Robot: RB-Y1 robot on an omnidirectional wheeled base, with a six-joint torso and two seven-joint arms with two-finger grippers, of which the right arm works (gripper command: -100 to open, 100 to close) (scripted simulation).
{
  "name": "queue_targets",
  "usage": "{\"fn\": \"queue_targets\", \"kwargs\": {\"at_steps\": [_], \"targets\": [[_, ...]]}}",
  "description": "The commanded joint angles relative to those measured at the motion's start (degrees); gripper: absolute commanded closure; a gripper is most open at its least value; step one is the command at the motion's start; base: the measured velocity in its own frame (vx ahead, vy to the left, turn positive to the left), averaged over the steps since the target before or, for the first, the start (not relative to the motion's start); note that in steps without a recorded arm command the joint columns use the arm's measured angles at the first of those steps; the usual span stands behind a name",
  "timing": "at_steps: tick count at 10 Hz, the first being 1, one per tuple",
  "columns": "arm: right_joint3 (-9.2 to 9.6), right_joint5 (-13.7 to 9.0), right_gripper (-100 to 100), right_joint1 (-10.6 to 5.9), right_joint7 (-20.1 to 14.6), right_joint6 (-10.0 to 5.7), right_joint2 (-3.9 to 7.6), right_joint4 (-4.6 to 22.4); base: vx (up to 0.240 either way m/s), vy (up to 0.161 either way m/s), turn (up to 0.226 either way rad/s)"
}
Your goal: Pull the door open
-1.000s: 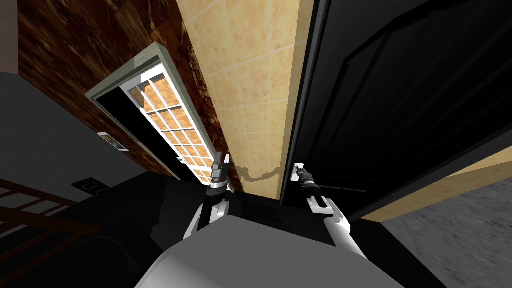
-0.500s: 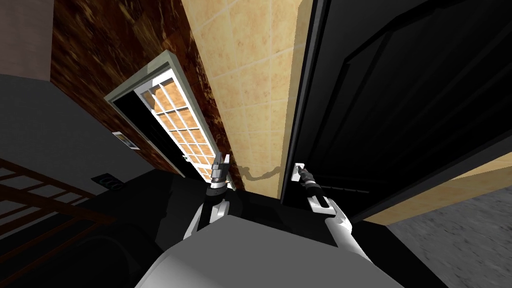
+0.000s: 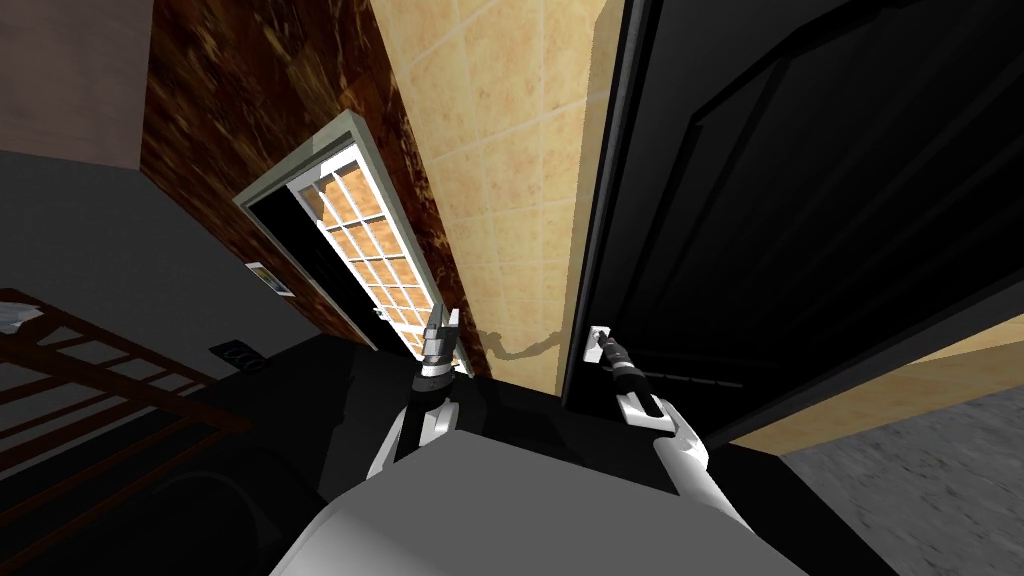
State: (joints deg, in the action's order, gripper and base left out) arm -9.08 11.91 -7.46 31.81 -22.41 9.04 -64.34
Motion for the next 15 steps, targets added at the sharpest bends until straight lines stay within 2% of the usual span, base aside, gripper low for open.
{"fn": "queue_targets", "kwargs": {"at_steps": [1, 2, 3, 4, 6, 7, 8, 10, 11, 12, 13, 15], "targets": [[1.63, -2.86, 100, -0.1, -2.86, -0.67, -0.59, 0.42, -0.065, -0.029, 0.119], [1.63, -3.12, 100, -0.1, -3.71, -0.67, -0.59, 0.42, -0.051, -0.025, 0.059], [2.12, -5.38, 100, 0.01, -5.78, -0.8, -0.26, 0.32, -0.058, -0.026, 0.057], [2.12, -5.38, 100, 0.01, -6.06, -0.8, -0.26, 0.32, -0.044, -0.024, 0.059], [3.15, -9.62, 100, 0.23, -9.78, -1.08, 0.43, 0.11, -0.065, -0.038, 0.105], [3.15, -10.17, 100, 0.23, -10.8, -1.08, 0.43, 0.11, -0.056, -0.033, 0.07], [3.67, -12.59, 100, 0.35, -12.75, -1.23, 0.78, 0.0, -0.049, -0.024, 0.072], [3.67, -12.59, 100, 0.35, -13.17, -1.23, 0.78, 0.0, -0.029, -0.014, 0.04], [4.22, -15.13, 100, 0.47, -15.55, -1.38, 1.15, -0.11, -0.032, -0.025, 0.05], [4.22, -15.13, 100, 0.47, -15.55, -1.38, 1.15, -0.11, -0.039, -0.024, 0.076], [4.77, -17.68, 100, 0.59, -17.93, -1.52, 1.52, -0.22, -0.063, -0.032, 0.081], [4.77, -17.68, 100, 0.59, -17.93, -1.52, 1.52, -0.22, -0.038, -0.023, 0.027]]}}
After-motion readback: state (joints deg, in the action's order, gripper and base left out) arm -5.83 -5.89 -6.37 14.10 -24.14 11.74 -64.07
